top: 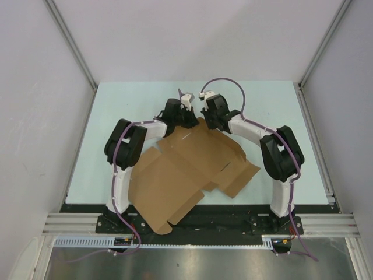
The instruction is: Fold the paper box
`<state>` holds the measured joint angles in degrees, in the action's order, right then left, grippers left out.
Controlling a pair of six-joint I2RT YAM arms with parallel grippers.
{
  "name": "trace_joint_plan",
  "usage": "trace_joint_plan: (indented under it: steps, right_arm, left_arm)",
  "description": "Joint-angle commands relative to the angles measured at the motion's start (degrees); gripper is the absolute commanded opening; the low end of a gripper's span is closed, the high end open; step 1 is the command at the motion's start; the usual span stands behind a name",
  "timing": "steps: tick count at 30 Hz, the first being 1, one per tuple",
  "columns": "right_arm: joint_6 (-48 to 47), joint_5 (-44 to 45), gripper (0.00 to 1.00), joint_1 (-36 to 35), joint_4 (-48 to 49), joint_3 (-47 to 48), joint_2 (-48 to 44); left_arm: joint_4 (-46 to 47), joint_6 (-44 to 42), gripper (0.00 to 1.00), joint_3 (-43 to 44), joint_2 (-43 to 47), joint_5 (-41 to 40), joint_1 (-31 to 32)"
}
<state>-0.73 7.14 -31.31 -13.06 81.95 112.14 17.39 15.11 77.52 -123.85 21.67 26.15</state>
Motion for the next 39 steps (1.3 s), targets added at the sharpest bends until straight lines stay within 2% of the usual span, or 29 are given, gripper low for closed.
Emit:
trace_joint_plan:
  steps: [1, 5, 13, 18, 29, 31, 33, 36, 39]
  right_arm:
    - [-0.23, 3.23, 0.21, -0.24, 2.34, -0.21, -3.24]
    - [-1.37, 4.29, 0.30, -0.24, 3.56, -0.13, -4.47]
    - [-2.61, 3.76, 0.27, 2.83, 2.87, 0.66, -2.80]
    - [-2.96, 4.29, 0.27, 2.48, 3.30, 0.66, -2.71]
    - [-2.96, 5.96, 0.36, 1.87, 3.22, 2.86, -5.44]
    - [-3.13, 6.05, 0.30, 1.69, 2.34, 3.39, -5.00]
    - [-3.57, 6.40, 0.18, 1.43, 2.07, 3.48, -4.82]
    - [-5.50, 8.15, 0.06, 0.38, 1.72, 3.48, -4.47]
    - [-6.74, 9.82, 0.02, -0.50, 1.90, 3.48, -4.21]
  left_arm:
    - [8.45, 5.45, 0.00, -0.09, 3.01, -2.07, 0.92]
    - [14.58, 6.15, 0.00, -0.17, 3.00, -3.47, 1.01]
    - [21.37, 2.91, 0.00, 3.60, -0.07, -6.11, 3.11]
    - [29.62, 0.97, 0.00, 1.33, -0.07, -8.48, 4.78]
    - [36.31, 0.88, 0.00, -3.86, 1.77, -12.44, 6.37]
    - [37.10, 1.23, 0.00, -4.65, 2.04, -12.79, 6.63]
    - [37.54, 1.58, 0.01, -5.09, 2.30, -12.71, 6.72]
    - [38.42, 1.67, 0.06, -6.50, 3.00, -12.79, 6.90]
    - [38.78, 1.06, 0.21, -7.73, 4.23, -13.32, 6.81]
